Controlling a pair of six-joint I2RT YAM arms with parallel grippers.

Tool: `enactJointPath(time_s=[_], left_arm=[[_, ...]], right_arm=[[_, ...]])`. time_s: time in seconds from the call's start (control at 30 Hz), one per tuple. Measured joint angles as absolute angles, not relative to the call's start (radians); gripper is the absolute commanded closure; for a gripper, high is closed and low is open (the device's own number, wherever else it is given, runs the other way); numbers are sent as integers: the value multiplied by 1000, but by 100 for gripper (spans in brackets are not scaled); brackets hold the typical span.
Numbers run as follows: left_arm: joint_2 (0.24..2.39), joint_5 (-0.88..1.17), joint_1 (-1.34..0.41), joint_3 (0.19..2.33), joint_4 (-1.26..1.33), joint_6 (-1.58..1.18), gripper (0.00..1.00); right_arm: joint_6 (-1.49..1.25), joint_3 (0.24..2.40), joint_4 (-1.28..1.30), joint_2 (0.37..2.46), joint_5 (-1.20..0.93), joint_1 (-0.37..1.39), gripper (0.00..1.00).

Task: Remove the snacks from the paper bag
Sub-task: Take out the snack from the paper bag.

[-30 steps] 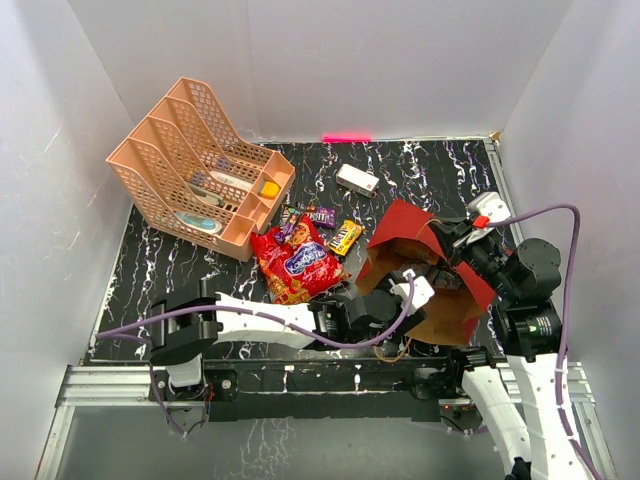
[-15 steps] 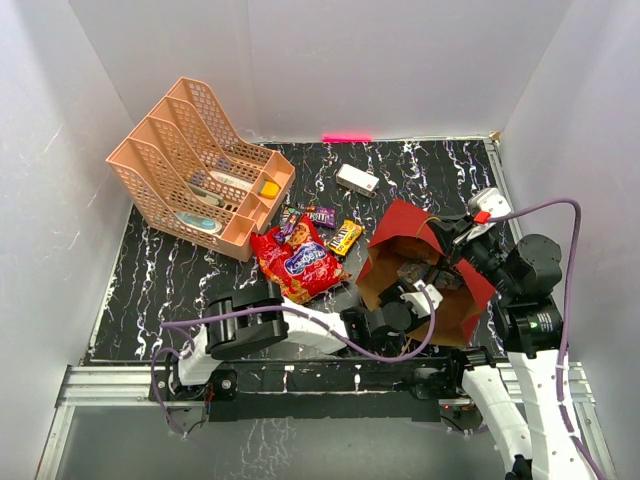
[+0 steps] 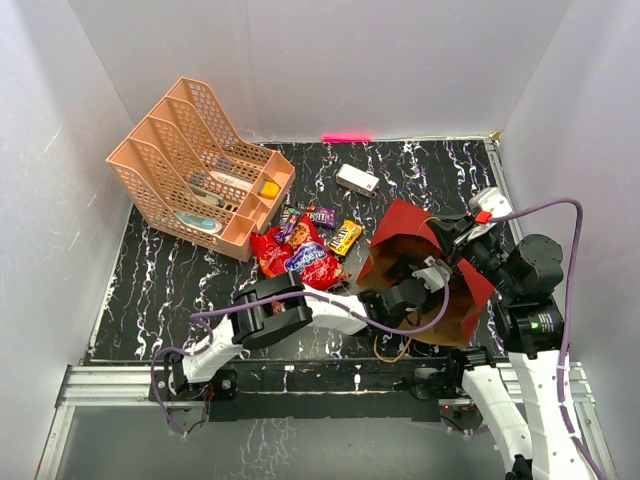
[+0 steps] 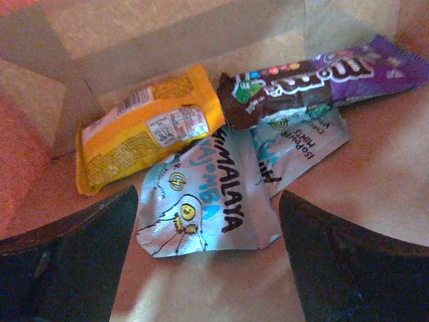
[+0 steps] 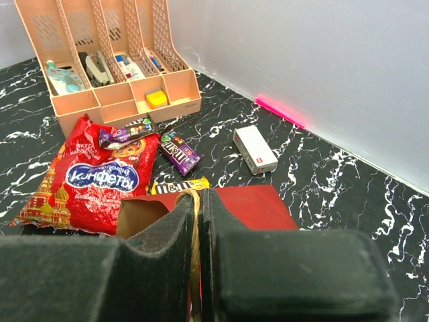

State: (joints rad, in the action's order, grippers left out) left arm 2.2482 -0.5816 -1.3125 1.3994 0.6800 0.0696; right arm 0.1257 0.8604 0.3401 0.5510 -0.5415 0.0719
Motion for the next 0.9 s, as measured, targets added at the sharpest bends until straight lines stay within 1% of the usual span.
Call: enactJointPath(time_s=[0.1, 0.23, 0.3, 0.43, 0.57, 0.73, 0.83, 0.9], left_arm=[[2306, -593, -1312, 1443, 671, 72, 13], [2354, -597, -1304, 1464, 669, 62, 17], [2354, -589, -1297, 1471, 659, 51, 23], [2354, -550, -1281, 1461, 661, 33, 39], [2352, -506, -1275, 1447, 679, 22, 63], [2328, -477, -1272, 1407, 686, 47, 78], [2301, -462, -1271, 1384, 679, 60, 90], [2284, -452, -1270, 1377, 672, 68, 92]], right_arm=[[124, 861, 340, 552, -545, 72, 92], [122, 861, 342, 555, -547, 72, 92], [122, 862, 343, 556, -548, 72, 92], [122, 862, 343, 557, -547, 72, 92], [121, 862, 343, 559, -548, 72, 92], [121, 863, 346, 561, -548, 72, 92], [121, 863, 349, 561, -548, 72, 92], [121, 865, 355, 561, -547, 72, 92]])
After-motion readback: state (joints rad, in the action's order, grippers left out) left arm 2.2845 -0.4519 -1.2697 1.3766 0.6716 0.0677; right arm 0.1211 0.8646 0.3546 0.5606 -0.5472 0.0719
